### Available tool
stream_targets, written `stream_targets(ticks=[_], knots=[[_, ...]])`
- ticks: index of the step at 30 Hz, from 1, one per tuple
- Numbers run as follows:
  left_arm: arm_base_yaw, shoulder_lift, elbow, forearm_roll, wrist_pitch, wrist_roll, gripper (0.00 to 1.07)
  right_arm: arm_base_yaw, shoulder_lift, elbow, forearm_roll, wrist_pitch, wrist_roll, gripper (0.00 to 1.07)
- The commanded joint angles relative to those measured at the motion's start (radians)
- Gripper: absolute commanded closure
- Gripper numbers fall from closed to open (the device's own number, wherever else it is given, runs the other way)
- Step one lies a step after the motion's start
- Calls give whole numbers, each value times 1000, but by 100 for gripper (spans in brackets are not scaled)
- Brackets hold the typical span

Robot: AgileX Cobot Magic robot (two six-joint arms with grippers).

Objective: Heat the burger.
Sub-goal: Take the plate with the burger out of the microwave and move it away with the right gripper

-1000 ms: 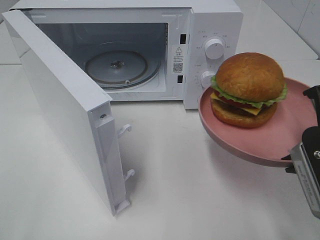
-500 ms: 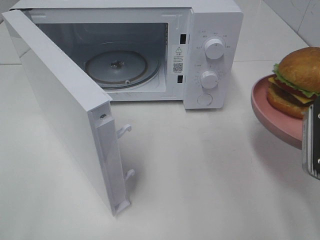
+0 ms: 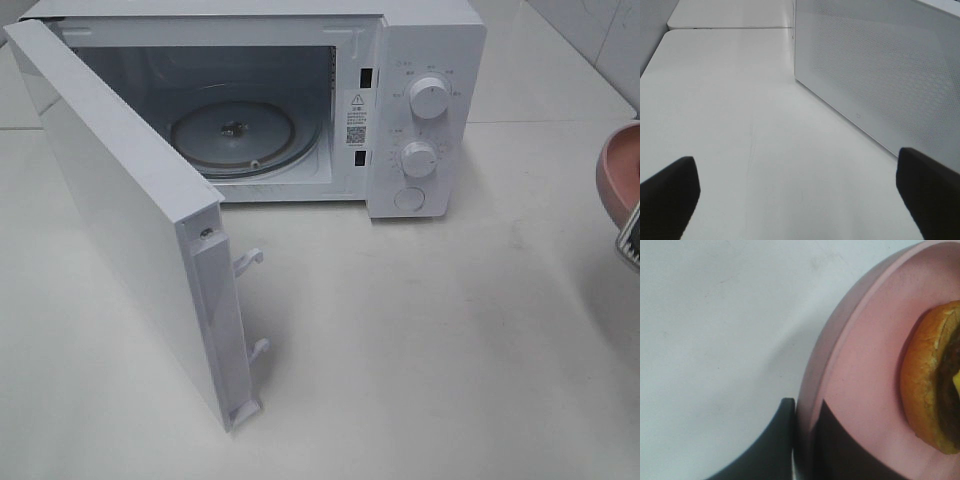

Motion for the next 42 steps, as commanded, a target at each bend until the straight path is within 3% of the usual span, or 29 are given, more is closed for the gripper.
stream_targets(ticks=[1,7,13,27,42], knots=[[4,-21,3,-5,-7,-4,7,-6,-12,-8,-112,18,114,107],[4,-21,3,-5,-7,-4,7,-6,-1,-8,-144,67,251,107],[4,-21,3,-5,-7,-4,7,-6,147,-8,-145,145,429,107],[4,-21,3,-5,-7,-4,7,-6,455,-80,-222,136,777,106],[4,-21,3,-5,-7,-4,7,-6,608,-78,-320,111,1018,105]])
